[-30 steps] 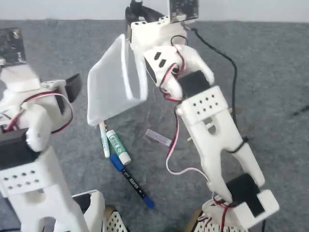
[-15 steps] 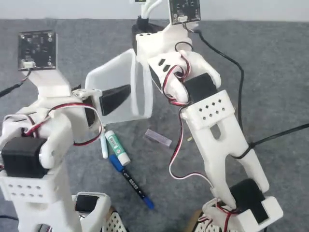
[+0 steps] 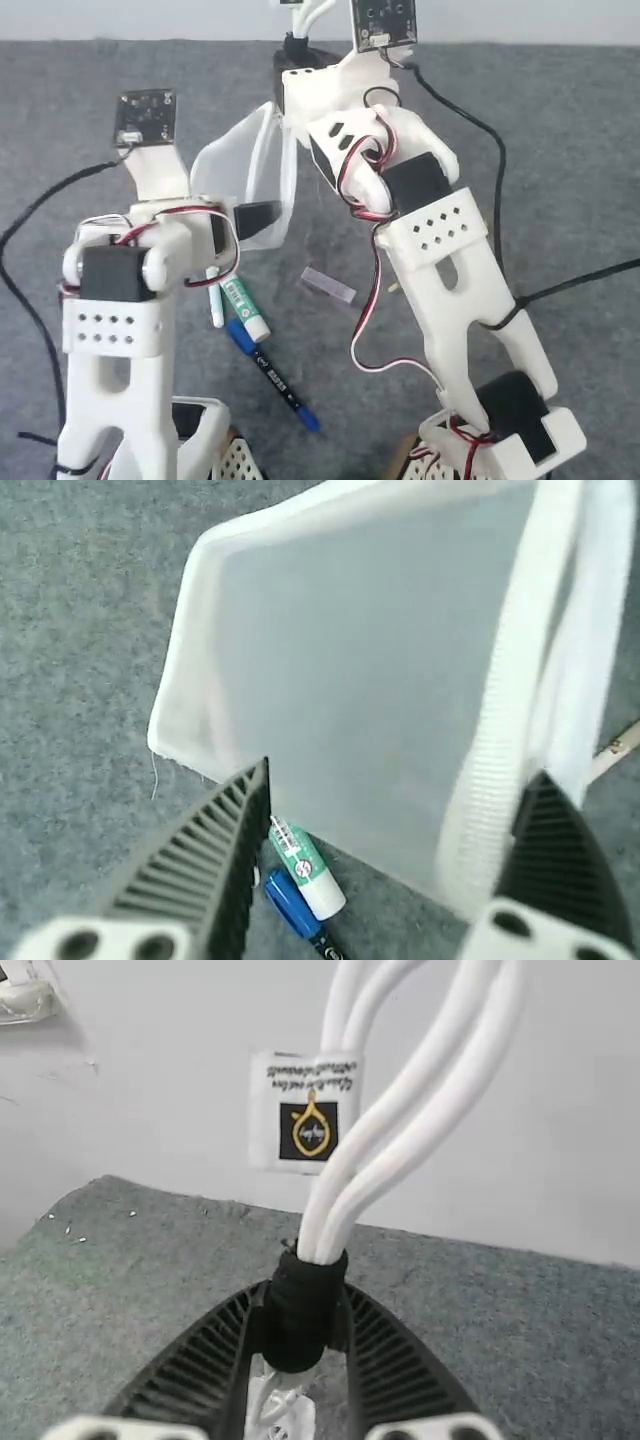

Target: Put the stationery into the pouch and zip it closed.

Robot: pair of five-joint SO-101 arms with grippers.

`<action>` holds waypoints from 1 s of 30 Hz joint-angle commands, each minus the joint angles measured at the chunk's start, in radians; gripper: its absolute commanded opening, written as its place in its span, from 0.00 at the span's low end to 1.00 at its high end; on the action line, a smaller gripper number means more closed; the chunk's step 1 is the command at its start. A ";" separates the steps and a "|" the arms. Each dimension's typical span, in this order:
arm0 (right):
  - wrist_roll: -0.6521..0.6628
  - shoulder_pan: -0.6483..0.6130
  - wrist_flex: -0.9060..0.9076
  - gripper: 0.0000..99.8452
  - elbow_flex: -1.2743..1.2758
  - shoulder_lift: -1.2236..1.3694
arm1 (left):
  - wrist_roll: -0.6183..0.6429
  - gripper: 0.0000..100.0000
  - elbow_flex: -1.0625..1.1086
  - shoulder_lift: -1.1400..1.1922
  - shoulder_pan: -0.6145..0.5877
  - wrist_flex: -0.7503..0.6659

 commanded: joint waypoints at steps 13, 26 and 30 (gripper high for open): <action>0.006 -0.038 0.177 0.01 -0.064 -0.150 | -0.288 0.05 0.016 -0.025 -0.052 -0.081; 0.006 -0.093 0.464 0.01 -0.061 -0.211 | -0.411 0.01 -0.002 -0.020 -0.212 -0.187; 0.006 -0.117 0.518 0.01 -0.014 -0.213 | -0.405 0.04 -0.002 -0.023 -0.216 -0.175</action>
